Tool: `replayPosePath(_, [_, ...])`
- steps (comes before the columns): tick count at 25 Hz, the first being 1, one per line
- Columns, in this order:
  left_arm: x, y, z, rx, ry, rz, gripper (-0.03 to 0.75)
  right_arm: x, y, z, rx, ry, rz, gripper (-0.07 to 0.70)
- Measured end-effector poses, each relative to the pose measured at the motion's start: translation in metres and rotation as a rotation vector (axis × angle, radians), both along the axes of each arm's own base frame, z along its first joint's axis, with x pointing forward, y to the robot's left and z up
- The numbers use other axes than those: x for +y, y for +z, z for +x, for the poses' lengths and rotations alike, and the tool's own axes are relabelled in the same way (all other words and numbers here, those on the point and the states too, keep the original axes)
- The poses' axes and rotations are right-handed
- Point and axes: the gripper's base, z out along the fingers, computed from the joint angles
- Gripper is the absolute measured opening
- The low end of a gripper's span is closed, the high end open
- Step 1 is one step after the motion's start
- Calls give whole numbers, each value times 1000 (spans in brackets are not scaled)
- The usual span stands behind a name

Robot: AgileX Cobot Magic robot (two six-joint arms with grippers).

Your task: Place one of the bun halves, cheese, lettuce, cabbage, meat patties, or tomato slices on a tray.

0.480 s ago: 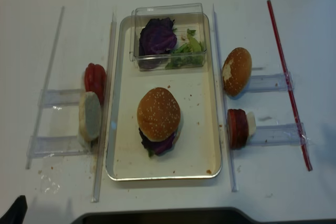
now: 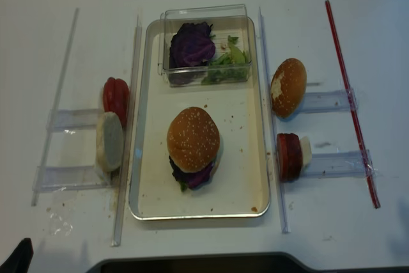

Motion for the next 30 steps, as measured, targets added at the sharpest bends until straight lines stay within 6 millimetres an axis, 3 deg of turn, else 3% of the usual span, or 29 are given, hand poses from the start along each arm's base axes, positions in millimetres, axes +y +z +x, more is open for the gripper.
replayPosePath(13, [0, 0, 0, 0, 0, 0, 489, -2, -62, -20, -83, 0, -43, 454])
replayPosePath(22, [-1, 0, 0, 0, -4, -5, 489, -2, -66, -30, -216, 4, -58, 454])
replayPosePath(30, [0, 0, 0, 0, 0, 0, 489, -2, -65, -30, -228, 8, -62, 454])
